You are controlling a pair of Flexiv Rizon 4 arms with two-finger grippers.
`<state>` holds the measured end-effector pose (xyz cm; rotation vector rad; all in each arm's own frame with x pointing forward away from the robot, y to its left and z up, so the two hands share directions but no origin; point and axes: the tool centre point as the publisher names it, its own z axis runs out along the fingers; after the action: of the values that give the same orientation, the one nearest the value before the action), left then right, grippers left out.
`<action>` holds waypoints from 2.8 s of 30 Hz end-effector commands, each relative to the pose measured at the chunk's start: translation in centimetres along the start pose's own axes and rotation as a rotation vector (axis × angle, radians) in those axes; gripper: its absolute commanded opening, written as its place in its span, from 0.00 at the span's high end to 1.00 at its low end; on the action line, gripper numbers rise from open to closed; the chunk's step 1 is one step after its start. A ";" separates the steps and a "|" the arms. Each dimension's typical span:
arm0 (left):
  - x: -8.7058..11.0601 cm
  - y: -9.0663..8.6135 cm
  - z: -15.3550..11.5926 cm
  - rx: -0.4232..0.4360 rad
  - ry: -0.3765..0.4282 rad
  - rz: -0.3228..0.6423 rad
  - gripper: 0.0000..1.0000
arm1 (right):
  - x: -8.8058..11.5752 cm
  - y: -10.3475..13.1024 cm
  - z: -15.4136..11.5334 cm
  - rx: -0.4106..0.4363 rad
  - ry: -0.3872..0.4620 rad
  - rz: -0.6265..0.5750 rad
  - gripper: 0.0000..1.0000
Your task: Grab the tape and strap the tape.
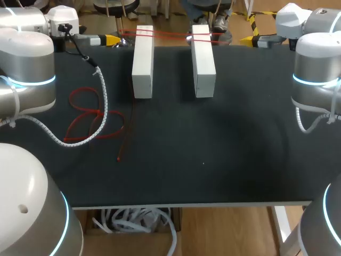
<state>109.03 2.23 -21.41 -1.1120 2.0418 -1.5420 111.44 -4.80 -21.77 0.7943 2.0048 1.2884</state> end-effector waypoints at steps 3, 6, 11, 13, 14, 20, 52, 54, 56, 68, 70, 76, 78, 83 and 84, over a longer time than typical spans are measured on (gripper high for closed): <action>0.0 0.2 0.1 0.009 0.000 0.002 0.00 | -0.1 0.0 -0.1 0.001 0.004 0.000 0.00; 0.0 0.2 0.1 0.009 0.000 0.002 0.00 | -0.1 0.0 -0.1 0.001 0.004 0.000 0.00; 0.0 0.2 0.1 0.009 0.000 0.002 0.00 | -0.1 0.0 -0.1 0.001 0.004 0.000 0.00; 0.0 0.2 0.1 0.009 0.000 0.002 0.00 | -0.1 0.0 -0.1 0.001 0.004 0.000 0.00; 0.0 0.2 0.1 0.009 0.000 0.002 0.00 | -0.1 0.0 -0.1 0.001 0.004 0.000 0.00; -0.3 -0.1 0.8 -0.027 0.112 0.140 0.00 | -0.1 0.0 -0.1 0.001 0.004 0.000 0.00; -1.6 -1.5 5.6 -0.010 0.455 0.453 0.00 | -0.1 0.0 -0.1 0.001 0.004 0.000 0.00; -2.1 -1.6 6.1 -0.007 0.465 0.463 0.00 | -0.1 0.0 -0.1 0.001 0.004 0.000 0.00; -2.5 -1.6 6.6 -0.001 0.468 0.471 0.00 | -0.1 0.0 -0.1 0.001 0.004 0.000 0.00; -5.5 -1.5 9.9 0.047 0.579 0.539 0.00 | -0.1 0.0 -0.1 0.001 0.004 0.000 0.00; -5.9 -1.4 10.4 0.048 0.605 0.542 0.00 | -0.1 0.0 -0.1 0.001 0.004 0.000 0.00; -6.7 -0.7 11.6 0.063 0.640 0.542 0.00 | -0.1 0.0 -0.1 0.001 0.004 0.000 0.00; -6.8 -0.4 12.0 0.065 0.654 0.538 0.00 | -0.1 0.0 -0.1 0.001 0.004 0.000 0.00; -7.2 0.3 13.0 0.080 0.677 0.539 0.51 | -0.1 0.0 -0.1 0.001 0.004 0.000 0.00; -7.2 0.3 13.1 0.081 0.678 0.539 0.56 | -0.1 0.0 -0.1 0.001 0.004 0.000 0.00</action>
<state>121.08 -0.66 -26.54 -0.0467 2.3306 -1.7219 111.43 -4.81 -21.77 0.7940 2.0049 1.2887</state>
